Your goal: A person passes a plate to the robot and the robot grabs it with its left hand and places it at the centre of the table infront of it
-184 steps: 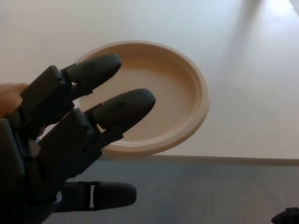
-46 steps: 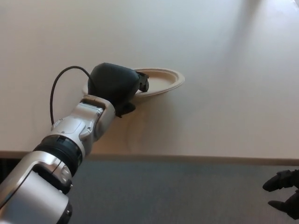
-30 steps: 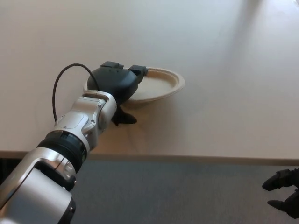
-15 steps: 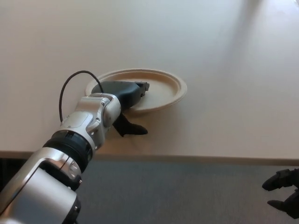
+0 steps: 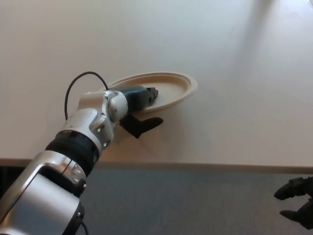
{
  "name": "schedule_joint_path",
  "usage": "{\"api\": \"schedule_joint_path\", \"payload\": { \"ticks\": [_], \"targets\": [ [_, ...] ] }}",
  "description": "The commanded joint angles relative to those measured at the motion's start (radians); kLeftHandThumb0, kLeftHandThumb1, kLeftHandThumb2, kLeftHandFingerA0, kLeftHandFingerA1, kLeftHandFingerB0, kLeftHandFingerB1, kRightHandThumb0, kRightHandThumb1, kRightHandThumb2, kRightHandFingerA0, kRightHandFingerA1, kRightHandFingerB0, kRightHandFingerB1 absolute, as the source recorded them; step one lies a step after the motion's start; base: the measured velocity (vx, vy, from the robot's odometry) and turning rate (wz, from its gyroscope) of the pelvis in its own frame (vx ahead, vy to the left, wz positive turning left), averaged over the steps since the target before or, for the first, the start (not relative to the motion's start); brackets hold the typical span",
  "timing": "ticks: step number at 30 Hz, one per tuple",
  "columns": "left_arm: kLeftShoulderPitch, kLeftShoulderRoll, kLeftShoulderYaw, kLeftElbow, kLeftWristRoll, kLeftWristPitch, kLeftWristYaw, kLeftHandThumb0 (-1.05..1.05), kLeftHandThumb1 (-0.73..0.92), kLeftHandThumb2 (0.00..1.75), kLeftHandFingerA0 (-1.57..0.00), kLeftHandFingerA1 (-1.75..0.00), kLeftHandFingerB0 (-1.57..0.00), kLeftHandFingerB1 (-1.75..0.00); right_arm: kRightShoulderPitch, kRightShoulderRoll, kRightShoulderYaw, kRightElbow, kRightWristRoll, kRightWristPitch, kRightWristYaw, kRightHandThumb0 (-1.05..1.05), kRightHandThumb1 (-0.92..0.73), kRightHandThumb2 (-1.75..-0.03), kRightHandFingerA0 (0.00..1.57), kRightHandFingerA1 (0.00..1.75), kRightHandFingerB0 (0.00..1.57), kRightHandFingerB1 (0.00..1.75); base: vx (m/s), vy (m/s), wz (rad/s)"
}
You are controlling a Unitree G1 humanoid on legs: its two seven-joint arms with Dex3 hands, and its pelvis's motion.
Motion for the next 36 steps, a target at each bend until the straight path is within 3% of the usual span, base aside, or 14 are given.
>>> {"api": "schedule_joint_path", "payload": {
  "ticks": [1, 10, 11, 14, 15, 16, 17, 19, 20, 29, 30, 32, 35, 36],
  "targets": [
    [-0.014, 0.008, -0.002, -0.010, -0.051, 0.084, -0.118, -0.96, 0.87, 1.31, 0.00, -0.18, 0.00, -0.05, 0.000, -0.025, -0.013, -0.007, 0.008, -0.002, 0.020, -0.49, -0.55, -0.55, 0.58, 0.61, 0.47, 0.48, 0.00, 0.000, 0.00],
    [-0.042, 0.021, -0.016, -0.015, -0.062, 0.092, -0.150, -0.99, 0.80, 1.26, 0.00, -0.12, 0.00, -0.03, -0.011, -0.033, -0.011, -0.025, -0.001, 0.007, 0.032, -0.47, -0.54, -0.55, 0.59, 0.60, 0.47, 0.48, 0.00, 0.000, 0.00],
    [-0.046, 0.021, -0.017, -0.012, -0.066, 0.096, -0.161, -1.04, 0.92, 0.78, 0.00, -0.16, 0.00, 0.00, -0.011, -0.033, -0.012, -0.026, 0.000, 0.006, 0.033, -0.46, -0.53, -0.55, 0.61, 0.61, 0.48, 0.49, 0.00, 0.000, 0.00],
    [-0.060, 0.026, -0.017, -0.003, -0.076, 0.097, -0.179, -1.02, 0.69, 1.14, 0.00, -0.13, 0.00, 0.00, -0.017, -0.035, -0.013, -0.028, 0.001, 0.003, 0.035, -0.46, -0.52, -0.55, 0.61, 0.61, 0.49, 0.49, 0.00, 0.000, 0.00],
    [-0.073, 0.025, -0.011, 0.010, -0.084, 0.111, -0.194, -1.03, 0.76, 0.63, 0.00, -0.05, 0.00, -0.01, -0.025, -0.034, -0.013, -0.027, 0.000, 0.011, 0.037, -0.45, -0.52, -0.54, 0.61, 0.59, 0.49, 0.48, 0.00, 0.000, 0.00],
    [-0.081, 0.022, -0.003, 0.020, -0.092, 0.130, -0.199, -0.90, 0.50, 0.93, 0.00, -0.03, 0.00, 0.00, -0.029, -0.034, -0.013, -0.027, -0.001, 0.016, 0.038, -0.48, -0.41, -0.77, 0.55, 0.65, 0.44, 0.57, 0.00, 0.000, 0.00],
    [-0.083, 0.018, 0.002, 0.026, -0.097, 0.146, -0.196, -0.90, 0.50, 0.93, 0.00, -0.03, 0.00, 0.00, -0.030, -0.033, -0.012, -0.026, -0.001, 0.018, 0.038, -0.48, -0.41, -0.77, 0.55, 0.65, 0.44, 0.57, 0.00, 0.000, 0.00],
    [-0.090, 0.017, 0.007, 0.035, -0.104, 0.151, -0.189, -0.81, 0.44, 0.86, 0.00, -0.01, 0.00, 0.00, -0.036, -0.033, -0.013, -0.024, -0.002, 0.018, 0.038, -0.49, -0.40, -0.77, 0.54, 0.65, 0.44, 0.57, 0.00, 0.000, 0.00],
    [-0.094, 0.020, -0.009, 0.037, -0.088, 0.143, -0.179, -0.72, 0.38, 0.55, 0.00, 0.00, 0.00, 0.00, -0.037, -0.032, -0.014, -0.024, -0.001, 0.019, 0.039, -0.48, -0.40, -0.77, 0.55, 0.65, 0.44, 0.57, 0.00, 0.000, 0.00],
    [-0.196, 0.064, -0.192, 0.008, -0.002, 0.124, -0.340, -0.89, 0.47, 0.55, 0.00, 0.00, 0.00, 0.00, -0.052, -0.036, -0.011, -0.025, -0.008, 0.019, 0.048, -0.43, -0.51, -0.55, 0.59, 0.60, 0.50, 0.48, 0.00, 0.000, 0.00],
    [-0.215, 0.064, -0.184, 0.023, -0.017, 0.131, -0.367, -0.67, 0.37, 0.82, 0.00, -0.11, 0.00, -0.02, -0.057, -0.036, -0.012, -0.027, -0.006, 0.021, 0.049, -0.43, -0.51, -0.54, 0.58, 0.60, 0.50, 0.49, 0.00, 0.000, 0.00],
    [-0.249, 0.072, -0.163, 0.049, -0.049, 0.124, -0.429, -0.94, 0.42, 0.66, -0.01, -0.21, 0.00, -0.03, -0.063, -0.037, -0.015, -0.031, -0.004, 0.025, 0.052, -0.42, -0.51, -0.55, 0.57, 0.60, 0.50, 0.49, 0.00, 0.000, 0.00],
    [-0.282, 0.090, -0.155, 0.081, -0.074, 0.079, -0.527, -0.73, 0.41, 0.85, -0.04, -0.18, 0.00, 0.00, -0.062, -0.040, -0.017, -0.031, -0.004, 0.027, 0.052, -0.42, -0.51, -0.54, 0.57, 0.59, 0.50, 0.48, 0.00, 0.000, 0.00],
    [-0.296, 0.094, -0.159, 0.095, -0.073, 0.080, -0.561, -0.96, 0.45, 0.67, -0.13, -0.28, 0.00, -0.01, -0.061, -0.040, -0.015, -0.033, -0.006, 0.028, 0.052, -0.47, -0.39, -0.76, 0.54, 0.66, 0.46, 0.58, 0.00, 0.000, 0.00]
  ]
}}
